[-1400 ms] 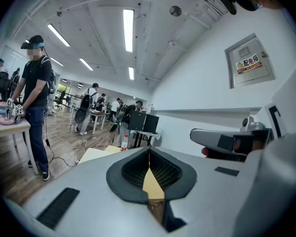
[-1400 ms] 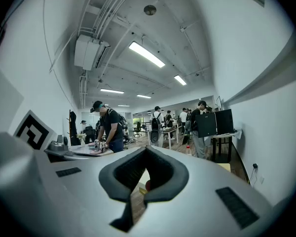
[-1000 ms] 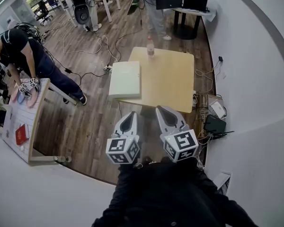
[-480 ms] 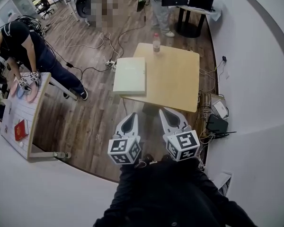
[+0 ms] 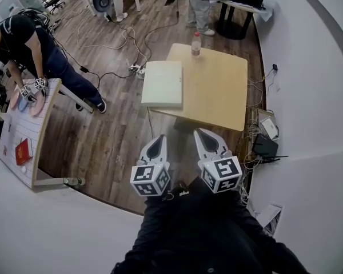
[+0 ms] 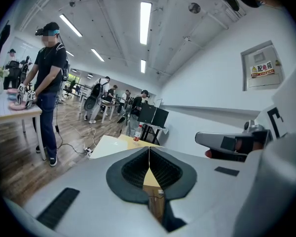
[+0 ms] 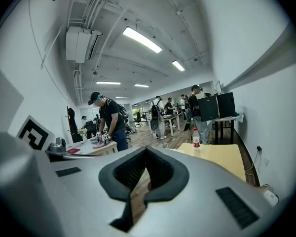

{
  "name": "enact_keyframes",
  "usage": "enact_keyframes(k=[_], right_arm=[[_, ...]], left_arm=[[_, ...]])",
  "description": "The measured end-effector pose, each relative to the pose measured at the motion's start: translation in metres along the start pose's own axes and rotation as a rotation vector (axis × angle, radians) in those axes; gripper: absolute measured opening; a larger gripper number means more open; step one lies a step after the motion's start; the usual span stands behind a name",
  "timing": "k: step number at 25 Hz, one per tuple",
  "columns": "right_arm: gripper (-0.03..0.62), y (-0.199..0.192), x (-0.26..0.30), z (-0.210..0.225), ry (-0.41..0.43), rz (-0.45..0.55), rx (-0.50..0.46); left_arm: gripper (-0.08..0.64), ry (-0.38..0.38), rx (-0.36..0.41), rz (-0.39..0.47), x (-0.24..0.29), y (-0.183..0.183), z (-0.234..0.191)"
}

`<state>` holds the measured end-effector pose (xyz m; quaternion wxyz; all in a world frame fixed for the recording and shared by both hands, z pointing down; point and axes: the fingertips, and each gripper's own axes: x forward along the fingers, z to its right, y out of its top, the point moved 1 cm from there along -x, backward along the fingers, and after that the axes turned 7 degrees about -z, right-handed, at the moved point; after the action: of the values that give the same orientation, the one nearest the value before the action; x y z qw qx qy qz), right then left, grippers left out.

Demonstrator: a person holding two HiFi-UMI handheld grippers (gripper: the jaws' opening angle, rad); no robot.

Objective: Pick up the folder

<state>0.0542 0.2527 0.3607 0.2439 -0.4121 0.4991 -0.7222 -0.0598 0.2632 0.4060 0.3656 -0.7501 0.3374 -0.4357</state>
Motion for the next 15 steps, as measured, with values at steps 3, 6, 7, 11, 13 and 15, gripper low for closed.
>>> enact_keyframes(k=[3,6,7,11,13,15], right_arm=[[0.021,-0.002,0.007,-0.001,-0.004,-0.014,0.000],[0.021,-0.002,0.014,0.003,-0.009,-0.021,0.002],[0.021,-0.003,0.017,0.005,-0.009,-0.024,0.003],[0.021,-0.004,0.038,0.017,-0.009,-0.042,0.013],[0.021,-0.002,0.052,0.027,-0.008,-0.045,0.021],[0.021,0.003,0.067,0.038,-0.001,-0.045,0.027]], left_arm=[[0.034,0.000,-0.013,-0.012,0.004,-0.002,-0.008],[0.034,-0.004,-0.019,-0.019,0.011,-0.001,-0.012],[0.034,-0.005,-0.022,-0.021,0.015,-0.001,-0.013],[0.034,-0.001,-0.040,-0.040,0.035,-0.001,-0.024],[0.034,0.006,-0.043,-0.046,0.048,0.002,-0.029],[0.034,0.017,-0.043,-0.049,0.063,0.009,-0.035]])
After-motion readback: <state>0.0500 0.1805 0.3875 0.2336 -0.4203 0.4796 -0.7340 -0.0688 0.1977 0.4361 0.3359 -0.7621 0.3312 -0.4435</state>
